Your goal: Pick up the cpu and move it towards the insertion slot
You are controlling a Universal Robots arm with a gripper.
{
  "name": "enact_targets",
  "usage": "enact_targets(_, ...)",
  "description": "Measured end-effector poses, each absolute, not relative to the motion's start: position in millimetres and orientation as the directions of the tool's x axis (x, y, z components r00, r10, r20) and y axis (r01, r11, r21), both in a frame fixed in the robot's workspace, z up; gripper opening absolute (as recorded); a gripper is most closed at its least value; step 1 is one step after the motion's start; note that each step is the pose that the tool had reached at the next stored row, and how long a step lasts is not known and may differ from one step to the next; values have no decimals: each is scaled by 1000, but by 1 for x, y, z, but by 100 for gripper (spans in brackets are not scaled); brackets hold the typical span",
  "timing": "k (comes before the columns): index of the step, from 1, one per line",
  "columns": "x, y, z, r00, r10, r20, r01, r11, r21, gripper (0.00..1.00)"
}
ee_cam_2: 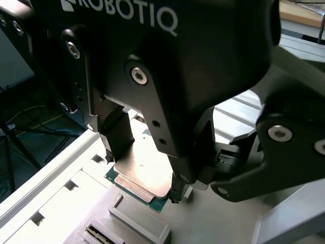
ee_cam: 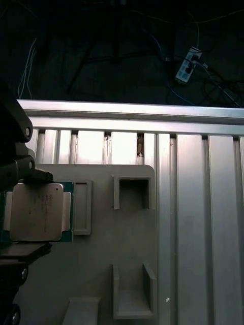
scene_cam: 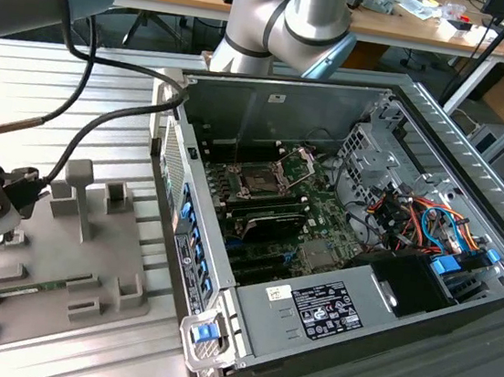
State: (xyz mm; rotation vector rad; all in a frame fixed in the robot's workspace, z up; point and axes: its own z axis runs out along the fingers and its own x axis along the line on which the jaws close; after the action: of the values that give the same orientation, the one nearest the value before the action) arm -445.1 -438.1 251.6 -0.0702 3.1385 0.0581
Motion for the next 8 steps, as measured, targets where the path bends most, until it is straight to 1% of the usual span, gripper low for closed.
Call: enact_targets(8, -445, -438, 261, -999, -45, -3, -45, 998, 37, 55)
